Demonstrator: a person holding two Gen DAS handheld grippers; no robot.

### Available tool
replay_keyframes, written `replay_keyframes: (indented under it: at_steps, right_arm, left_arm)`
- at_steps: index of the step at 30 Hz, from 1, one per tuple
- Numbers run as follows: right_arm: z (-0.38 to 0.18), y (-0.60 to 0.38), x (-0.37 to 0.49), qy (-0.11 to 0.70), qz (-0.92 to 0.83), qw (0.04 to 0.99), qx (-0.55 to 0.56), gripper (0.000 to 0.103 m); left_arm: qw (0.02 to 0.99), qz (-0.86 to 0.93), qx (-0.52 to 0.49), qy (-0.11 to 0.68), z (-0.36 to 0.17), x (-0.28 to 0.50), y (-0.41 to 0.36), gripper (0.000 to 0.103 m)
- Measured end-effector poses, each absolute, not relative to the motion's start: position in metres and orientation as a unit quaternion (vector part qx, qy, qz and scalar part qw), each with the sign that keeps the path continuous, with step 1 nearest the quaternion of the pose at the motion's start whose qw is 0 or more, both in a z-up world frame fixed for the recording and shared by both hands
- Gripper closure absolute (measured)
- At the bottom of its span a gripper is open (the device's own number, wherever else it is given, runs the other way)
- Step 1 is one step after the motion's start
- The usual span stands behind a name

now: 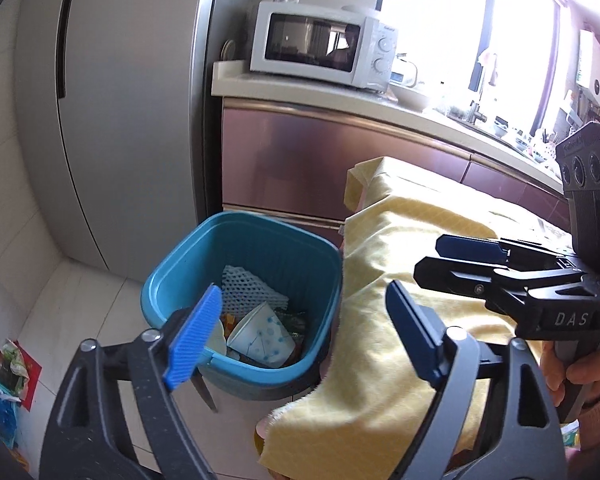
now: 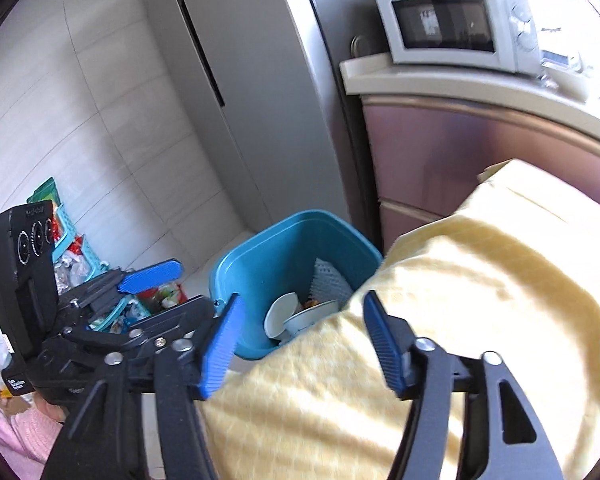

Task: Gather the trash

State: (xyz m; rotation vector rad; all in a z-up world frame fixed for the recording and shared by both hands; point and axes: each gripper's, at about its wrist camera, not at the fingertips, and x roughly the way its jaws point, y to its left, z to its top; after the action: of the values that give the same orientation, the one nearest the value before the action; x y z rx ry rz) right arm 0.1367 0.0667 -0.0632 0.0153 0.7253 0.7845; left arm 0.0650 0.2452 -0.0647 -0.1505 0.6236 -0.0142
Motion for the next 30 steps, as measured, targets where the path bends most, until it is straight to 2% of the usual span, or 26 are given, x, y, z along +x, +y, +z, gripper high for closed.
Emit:
replay_keyframes:
  at_steps: [2, 4, 14, 23, 30]
  right_arm:
    - [-0.06, 0.057, 0.128, 0.331, 0.365, 0.87, 0.007, 0.027]
    - [-0.057, 0.044, 0.119, 0.316, 0.35, 0.882, 0.007, 0.018]
    - [-0.049, -0.014, 0.08, 0.263, 0.285, 0.921, 0.038, 0.017]
    - [-0.047, -0.058, 0.039, 0.205, 0.219, 0.953, 0.042, 0.007]
    - [-0.046, -0.084, 0.019, 0.171, 0.171, 0.969, 0.052, 0.007]
  left_arm:
    - [0.954, -0.003, -0.07, 0.29, -0.058, 0.056, 0.239, 0.005]
    - [0.958, 0.001, -0.072, 0.278, -0.053, 0.048, 0.233, 0.005]
    - [0.974, 0.0, -0.051, 0.222, -0.031, 0.014, 0.192, 0.005]
    - [0.981, -0.01, -0.04, 0.188, -0.019, -0.006, 0.16, 0.005]
    - [0.986, -0.013, -0.032, 0.166, -0.012, -0.016, 0.141, 0.005]
